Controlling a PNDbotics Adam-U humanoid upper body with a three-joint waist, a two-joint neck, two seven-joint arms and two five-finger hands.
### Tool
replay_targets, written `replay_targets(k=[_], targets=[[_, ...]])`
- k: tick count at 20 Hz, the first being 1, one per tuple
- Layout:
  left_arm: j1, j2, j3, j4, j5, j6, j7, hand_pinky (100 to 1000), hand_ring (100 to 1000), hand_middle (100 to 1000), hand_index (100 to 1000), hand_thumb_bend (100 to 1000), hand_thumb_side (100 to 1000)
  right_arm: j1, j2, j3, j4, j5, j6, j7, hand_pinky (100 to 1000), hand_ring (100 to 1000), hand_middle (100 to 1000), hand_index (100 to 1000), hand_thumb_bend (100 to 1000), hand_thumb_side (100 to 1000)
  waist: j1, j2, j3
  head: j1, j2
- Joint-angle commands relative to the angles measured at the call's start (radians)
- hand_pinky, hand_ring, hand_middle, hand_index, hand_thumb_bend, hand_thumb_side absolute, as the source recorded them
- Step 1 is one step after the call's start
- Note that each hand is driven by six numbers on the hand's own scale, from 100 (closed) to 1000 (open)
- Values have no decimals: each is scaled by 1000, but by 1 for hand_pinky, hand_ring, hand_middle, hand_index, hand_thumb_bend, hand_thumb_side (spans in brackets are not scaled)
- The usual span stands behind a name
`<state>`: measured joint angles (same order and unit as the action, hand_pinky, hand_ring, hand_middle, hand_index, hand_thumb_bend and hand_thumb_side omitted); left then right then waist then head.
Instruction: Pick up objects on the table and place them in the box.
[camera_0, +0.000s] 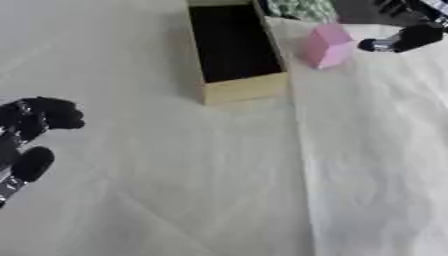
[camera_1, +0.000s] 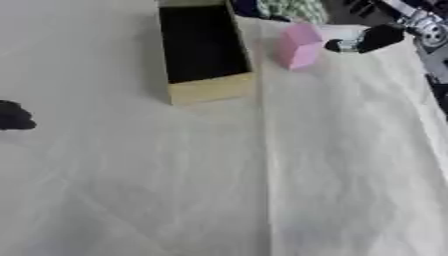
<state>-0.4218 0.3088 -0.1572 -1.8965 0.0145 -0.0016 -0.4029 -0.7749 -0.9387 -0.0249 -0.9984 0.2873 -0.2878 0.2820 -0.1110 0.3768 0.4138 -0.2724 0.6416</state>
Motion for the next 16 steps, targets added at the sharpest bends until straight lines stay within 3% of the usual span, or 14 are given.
replay_targets(k=[1,16], targets=[[-6,7,-2,-21,7,-3,-5,814,723,676,796,575,679,-19,-39,-15,-1,-8,2,-7,753,773,779,891,609,312,5,-15,3,0,-6],[-9,5,-3,-24,6,-4,-12,815,725,677,797,572,684,-33,-22,-11,10,-25,2,-29,755,780,791,894,621,349,2,3,14,3,-14]])
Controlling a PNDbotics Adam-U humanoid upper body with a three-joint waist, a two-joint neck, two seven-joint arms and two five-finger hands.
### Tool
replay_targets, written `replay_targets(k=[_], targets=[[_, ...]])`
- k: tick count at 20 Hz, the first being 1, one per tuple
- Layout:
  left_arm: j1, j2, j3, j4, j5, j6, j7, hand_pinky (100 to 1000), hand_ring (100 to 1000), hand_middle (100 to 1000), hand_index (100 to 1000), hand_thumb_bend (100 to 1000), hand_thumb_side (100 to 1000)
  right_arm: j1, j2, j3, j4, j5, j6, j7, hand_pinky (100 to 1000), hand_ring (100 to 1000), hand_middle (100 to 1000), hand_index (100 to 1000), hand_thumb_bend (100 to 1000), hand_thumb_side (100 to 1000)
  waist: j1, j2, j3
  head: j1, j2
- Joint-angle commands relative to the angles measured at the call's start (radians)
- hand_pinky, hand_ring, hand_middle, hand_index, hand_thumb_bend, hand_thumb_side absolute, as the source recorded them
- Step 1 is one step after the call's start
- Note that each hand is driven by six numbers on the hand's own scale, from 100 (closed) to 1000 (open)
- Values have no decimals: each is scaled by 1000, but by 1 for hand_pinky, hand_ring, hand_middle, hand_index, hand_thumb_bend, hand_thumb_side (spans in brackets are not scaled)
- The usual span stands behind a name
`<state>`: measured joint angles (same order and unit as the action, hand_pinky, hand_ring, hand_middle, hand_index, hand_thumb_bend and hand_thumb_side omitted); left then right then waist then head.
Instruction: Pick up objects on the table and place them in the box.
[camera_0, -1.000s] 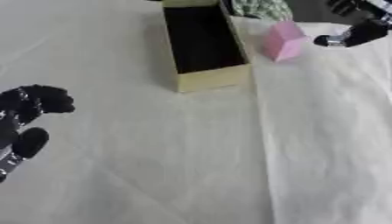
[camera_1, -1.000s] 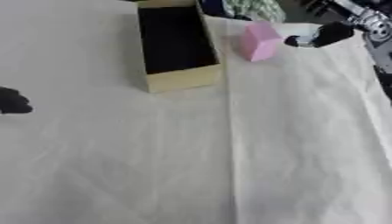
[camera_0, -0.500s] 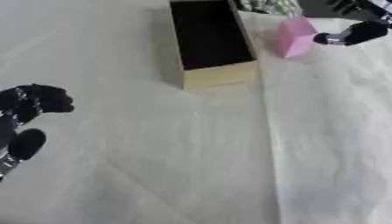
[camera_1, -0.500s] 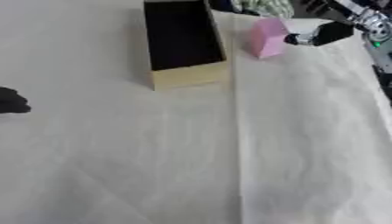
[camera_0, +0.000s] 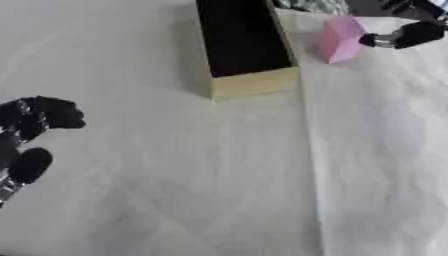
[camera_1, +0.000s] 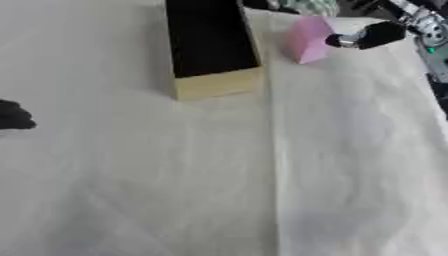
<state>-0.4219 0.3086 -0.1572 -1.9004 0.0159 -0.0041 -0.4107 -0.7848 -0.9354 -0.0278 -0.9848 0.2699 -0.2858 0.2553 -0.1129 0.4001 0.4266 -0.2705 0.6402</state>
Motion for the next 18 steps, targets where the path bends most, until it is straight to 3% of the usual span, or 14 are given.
replay_targets(k=[1,18], targets=[[-9,5,-3,-20,5,-2,-5,815,725,677,797,572,684,-27,-23,-6,-3,-9,0,1,755,781,792,893,623,352,4,-20,2,1,-13],[-14,2,-4,-24,4,-4,-16,817,726,678,801,572,687,-68,19,3,42,5,0,-4,752,778,788,893,620,355,2,-4,15,13,-20]])
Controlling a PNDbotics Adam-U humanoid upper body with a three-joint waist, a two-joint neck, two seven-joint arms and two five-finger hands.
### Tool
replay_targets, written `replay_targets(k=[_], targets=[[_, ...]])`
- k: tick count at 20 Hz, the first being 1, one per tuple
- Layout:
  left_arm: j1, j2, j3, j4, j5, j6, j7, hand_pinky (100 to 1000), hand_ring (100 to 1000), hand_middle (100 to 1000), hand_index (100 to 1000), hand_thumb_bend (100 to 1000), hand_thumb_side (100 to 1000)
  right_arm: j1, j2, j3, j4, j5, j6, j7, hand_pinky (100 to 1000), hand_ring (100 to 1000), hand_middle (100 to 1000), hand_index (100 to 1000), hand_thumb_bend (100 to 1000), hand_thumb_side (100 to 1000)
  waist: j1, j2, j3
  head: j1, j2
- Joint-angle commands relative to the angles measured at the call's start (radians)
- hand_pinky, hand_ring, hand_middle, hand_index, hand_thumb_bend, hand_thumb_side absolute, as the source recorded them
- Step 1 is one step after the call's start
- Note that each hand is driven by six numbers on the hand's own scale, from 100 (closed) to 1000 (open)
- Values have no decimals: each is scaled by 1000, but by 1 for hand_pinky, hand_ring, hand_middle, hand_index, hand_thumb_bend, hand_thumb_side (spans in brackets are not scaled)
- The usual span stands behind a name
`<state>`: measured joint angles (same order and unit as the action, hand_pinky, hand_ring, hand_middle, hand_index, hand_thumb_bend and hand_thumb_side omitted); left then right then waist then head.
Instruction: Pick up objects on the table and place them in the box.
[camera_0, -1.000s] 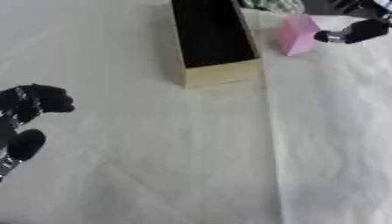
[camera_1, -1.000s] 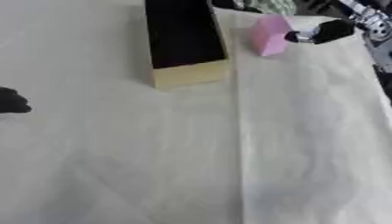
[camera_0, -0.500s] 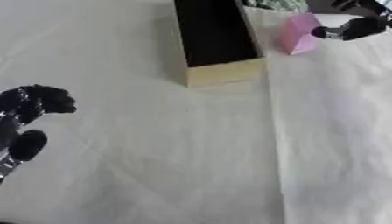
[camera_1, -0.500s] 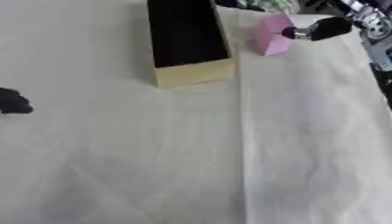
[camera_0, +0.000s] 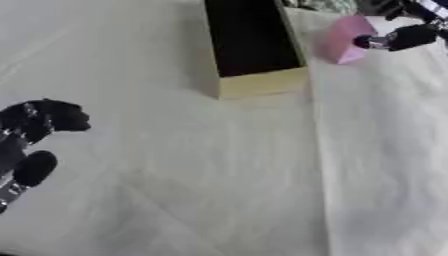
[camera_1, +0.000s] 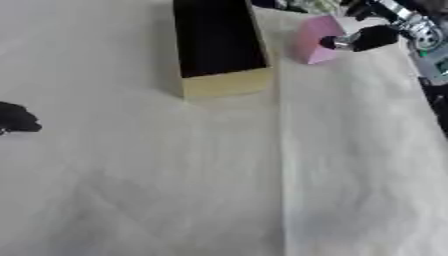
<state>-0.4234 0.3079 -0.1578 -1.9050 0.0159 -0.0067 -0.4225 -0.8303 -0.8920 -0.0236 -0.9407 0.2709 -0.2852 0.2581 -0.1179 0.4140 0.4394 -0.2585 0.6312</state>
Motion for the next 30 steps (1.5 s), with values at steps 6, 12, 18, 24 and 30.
replay_targets(k=[6,12,18,24,30], targets=[[-13,1,-4,-20,5,-1,-7,817,727,678,801,571,688,-35,-10,5,4,10,-2,0,751,777,787,893,622,358,7,-16,3,3,-10],[-13,0,-5,-20,6,-1,-9,818,727,679,801,570,688,-40,-4,7,12,13,-1,2,751,775,786,892,622,361,8,-15,4,5,-12],[-13,-1,-5,-20,6,-1,-11,819,726,679,801,570,689,-44,5,12,15,14,-2,12,749,768,775,887,621,362,7,-12,5,6,-9],[-14,-1,-4,-21,6,-1,-12,819,724,679,802,571,688,-46,13,17,22,14,-1,42,749,765,768,874,618,360,7,-10,8,8,-9],[-15,-2,-5,-21,7,-1,-13,819,724,680,802,570,689,-49,19,20,21,11,-2,70,747,756,737,834,609,348,7,-9,9,8,-10]])
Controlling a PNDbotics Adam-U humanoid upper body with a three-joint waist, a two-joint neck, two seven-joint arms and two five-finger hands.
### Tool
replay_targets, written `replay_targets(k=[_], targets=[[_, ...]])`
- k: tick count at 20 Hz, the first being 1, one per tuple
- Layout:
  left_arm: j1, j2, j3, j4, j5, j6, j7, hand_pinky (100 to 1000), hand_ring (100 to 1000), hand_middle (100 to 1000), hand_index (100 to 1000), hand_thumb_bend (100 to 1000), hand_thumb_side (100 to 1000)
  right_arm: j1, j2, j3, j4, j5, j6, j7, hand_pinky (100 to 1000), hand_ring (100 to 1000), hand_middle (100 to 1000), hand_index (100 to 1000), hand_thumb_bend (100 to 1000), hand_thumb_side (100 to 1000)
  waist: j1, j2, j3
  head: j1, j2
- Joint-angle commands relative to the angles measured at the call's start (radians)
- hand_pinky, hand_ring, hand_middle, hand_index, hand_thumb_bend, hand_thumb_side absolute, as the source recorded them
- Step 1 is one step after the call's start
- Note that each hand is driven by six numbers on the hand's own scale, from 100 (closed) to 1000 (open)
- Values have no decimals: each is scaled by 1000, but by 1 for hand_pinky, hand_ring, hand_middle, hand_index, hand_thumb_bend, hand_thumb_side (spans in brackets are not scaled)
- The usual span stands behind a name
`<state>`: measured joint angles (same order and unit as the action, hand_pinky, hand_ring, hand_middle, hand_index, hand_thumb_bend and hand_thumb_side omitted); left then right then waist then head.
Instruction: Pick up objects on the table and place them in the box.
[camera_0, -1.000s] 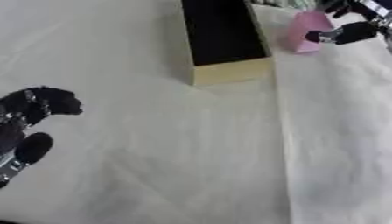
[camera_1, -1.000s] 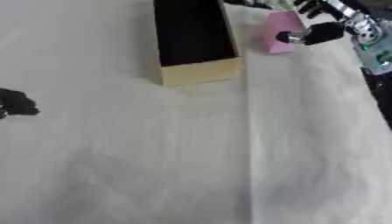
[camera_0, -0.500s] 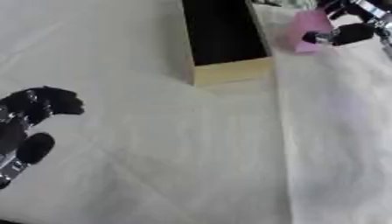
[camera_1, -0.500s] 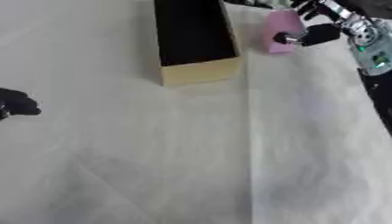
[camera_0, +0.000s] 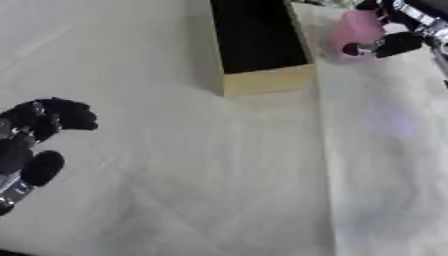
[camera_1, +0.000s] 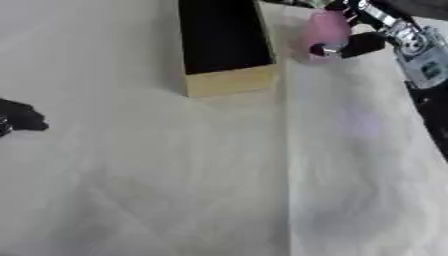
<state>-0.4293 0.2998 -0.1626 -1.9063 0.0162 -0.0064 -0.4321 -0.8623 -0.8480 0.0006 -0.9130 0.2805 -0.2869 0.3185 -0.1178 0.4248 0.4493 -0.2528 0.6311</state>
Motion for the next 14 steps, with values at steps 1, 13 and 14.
replay_targets(k=[1,13,14], targets=[[-9,6,0,-20,7,-2,-4,819,724,680,802,570,689,-17,-25,-4,-7,1,-1,12,747,756,737,834,609,348,7,-20,0,2,-9],[-8,8,0,-20,6,-2,-5,820,724,679,802,571,688,-2,-36,-10,-25,-22,11,6,731,728,686,560,516,267,7,-26,-7,7,-6],[-8,8,1,-20,6,-2,-5,820,724,680,802,571,687,0,-38,-11,-28,-25,11,2,728,722,681,553,514,271,8,-27,-9,7,-5]])
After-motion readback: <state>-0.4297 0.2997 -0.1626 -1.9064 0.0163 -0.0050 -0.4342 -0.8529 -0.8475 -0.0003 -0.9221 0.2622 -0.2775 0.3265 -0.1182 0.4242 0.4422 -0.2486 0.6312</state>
